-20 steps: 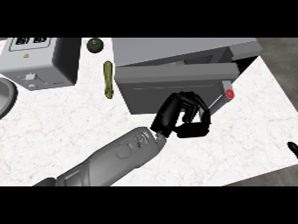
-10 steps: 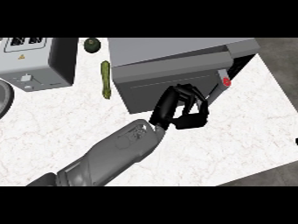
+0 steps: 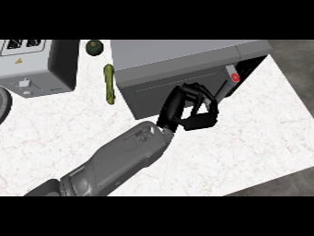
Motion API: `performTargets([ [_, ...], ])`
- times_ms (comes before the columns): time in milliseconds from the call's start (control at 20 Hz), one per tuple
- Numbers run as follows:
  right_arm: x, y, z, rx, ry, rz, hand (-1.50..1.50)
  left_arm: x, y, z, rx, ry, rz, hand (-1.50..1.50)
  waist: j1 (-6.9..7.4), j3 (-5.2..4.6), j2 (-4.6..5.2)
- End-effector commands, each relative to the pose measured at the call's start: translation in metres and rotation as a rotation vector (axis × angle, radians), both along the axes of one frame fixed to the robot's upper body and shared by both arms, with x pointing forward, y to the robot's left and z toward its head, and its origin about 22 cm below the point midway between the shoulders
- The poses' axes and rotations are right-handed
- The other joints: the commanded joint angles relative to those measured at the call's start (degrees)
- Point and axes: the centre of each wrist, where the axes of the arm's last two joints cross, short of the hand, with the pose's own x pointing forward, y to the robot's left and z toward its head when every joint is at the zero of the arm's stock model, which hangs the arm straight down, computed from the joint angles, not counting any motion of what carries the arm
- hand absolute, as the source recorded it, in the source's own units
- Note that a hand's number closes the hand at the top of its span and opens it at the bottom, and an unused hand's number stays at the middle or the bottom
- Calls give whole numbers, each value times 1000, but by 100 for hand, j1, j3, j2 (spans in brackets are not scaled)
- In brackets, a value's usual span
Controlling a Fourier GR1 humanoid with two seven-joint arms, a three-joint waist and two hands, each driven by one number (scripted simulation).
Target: Pick up the milk, place it into the microwave and close the microwave
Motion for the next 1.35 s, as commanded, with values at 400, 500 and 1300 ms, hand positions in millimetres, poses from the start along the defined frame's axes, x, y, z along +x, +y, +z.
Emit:
performTargets([
  [400,0,5,12,-1,-18,106,-150,26,12,6,-41,-56,169,150,-105,-10,82],
  [500,1,6,15,-8,-28,110,-150,28,11,9,-52,-62,178,150,-74,-11,67],
  [1300,-2,8,23,-10,-18,156,-150,27,14,0,-73,-85,205,150,-170,0,107],
])
